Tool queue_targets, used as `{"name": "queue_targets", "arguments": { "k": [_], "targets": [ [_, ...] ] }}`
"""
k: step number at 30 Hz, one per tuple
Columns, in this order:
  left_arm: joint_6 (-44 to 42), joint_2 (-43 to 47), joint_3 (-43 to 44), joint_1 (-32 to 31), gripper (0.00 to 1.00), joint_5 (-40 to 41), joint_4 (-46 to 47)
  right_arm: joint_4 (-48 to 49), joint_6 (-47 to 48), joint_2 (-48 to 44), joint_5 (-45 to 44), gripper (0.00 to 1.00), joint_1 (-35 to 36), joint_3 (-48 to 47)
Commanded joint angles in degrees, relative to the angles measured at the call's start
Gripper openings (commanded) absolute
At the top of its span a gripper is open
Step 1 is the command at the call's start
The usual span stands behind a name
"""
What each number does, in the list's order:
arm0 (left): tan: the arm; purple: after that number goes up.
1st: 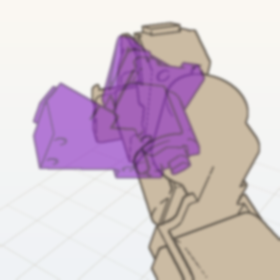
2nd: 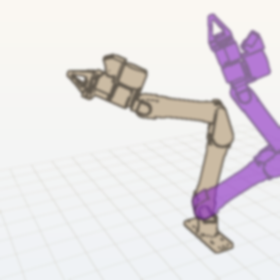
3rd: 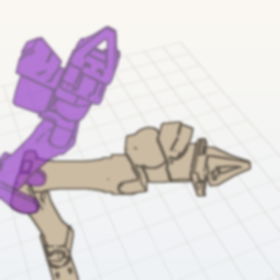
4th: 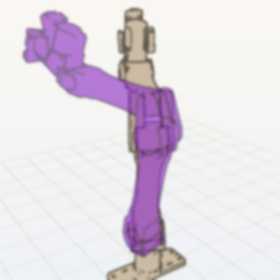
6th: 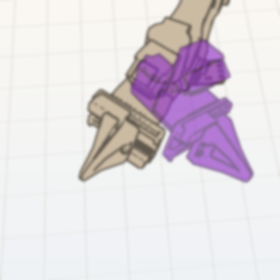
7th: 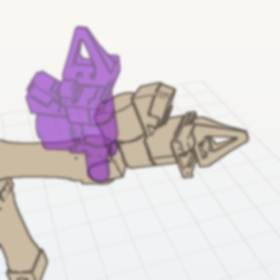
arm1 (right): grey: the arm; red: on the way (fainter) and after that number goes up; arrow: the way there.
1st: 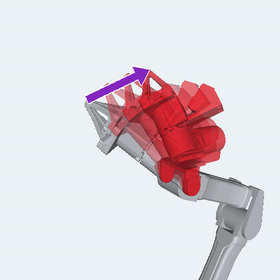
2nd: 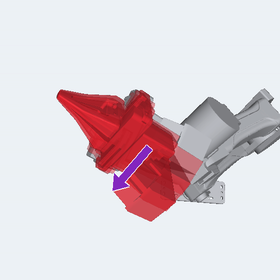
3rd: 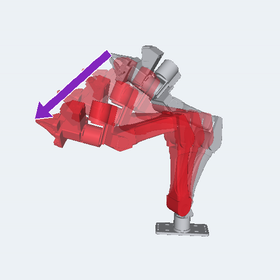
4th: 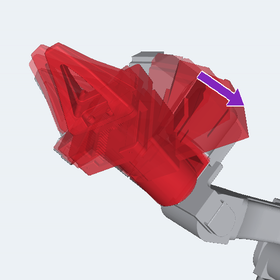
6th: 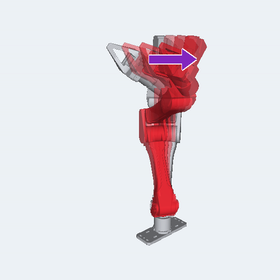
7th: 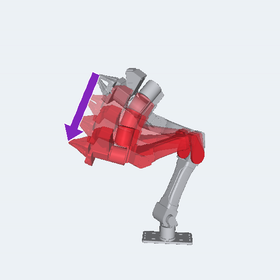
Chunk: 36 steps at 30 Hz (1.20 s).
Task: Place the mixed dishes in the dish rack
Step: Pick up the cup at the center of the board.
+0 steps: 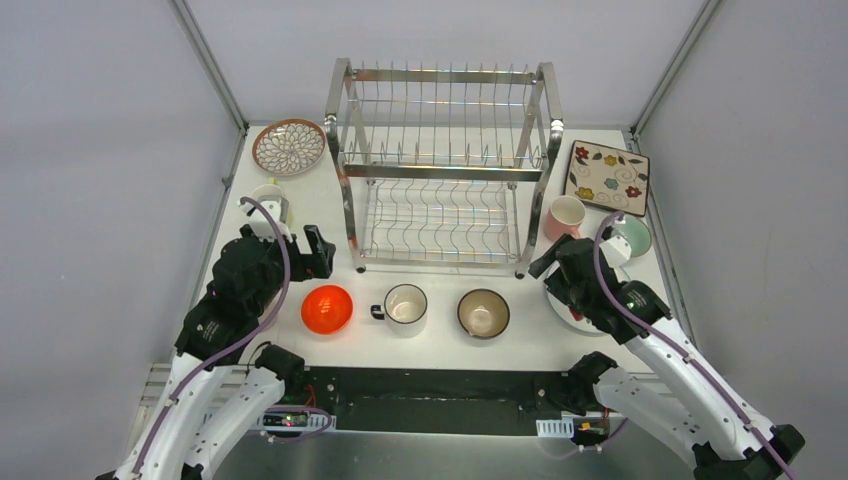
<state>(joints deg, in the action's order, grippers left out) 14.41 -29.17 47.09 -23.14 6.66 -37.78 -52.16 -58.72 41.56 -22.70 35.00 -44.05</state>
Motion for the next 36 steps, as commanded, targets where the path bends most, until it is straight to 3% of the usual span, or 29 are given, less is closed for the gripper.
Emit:
{"name": "queue_targets", "arguments": {
  "k": [1,7,12,18,23,31,36],
  "targets": [
    [0.35,0.57,1.35,0.77,0.91,5.23,-0.08,-0.68,-7.03,-0.99,-10.73,0.84,-0.19,-3.4],
    [0.7,0.78,1.56,1.32,0.91,5.39,-0.15,0.0,-3.02,4.43,-22.86,0.84,-0.99,-12.01],
    [0.29,0.96,1.42,1.43,0.91,5.47,-0.32,4.04,3.17,9.65,-23.3,0.84,-5.55,-16.13],
    [0.18,1.56,1.25,1.69,0.91,5.4,-0.35,12.44,12.88,12.46,-12.77,0.84,-18.12,-14.12],
    [0.0,1.94,1.25,1.95,0.91,5.23,-0.32,25.24,26.32,14.52,4.38,0.83,-27.87,-9.41],
    [0.0,2.17,1.23,2.31,0.91,4.29,-0.36,29.2,33.98,28.61,17.95,0.63,-37.56,-14.44],
    [-0.09,2.71,1.23,2.42,0.92,3.94,-0.23,30.8,37.31,39.89,21.68,0.53,-40.1,-18.72]
  ]
}}
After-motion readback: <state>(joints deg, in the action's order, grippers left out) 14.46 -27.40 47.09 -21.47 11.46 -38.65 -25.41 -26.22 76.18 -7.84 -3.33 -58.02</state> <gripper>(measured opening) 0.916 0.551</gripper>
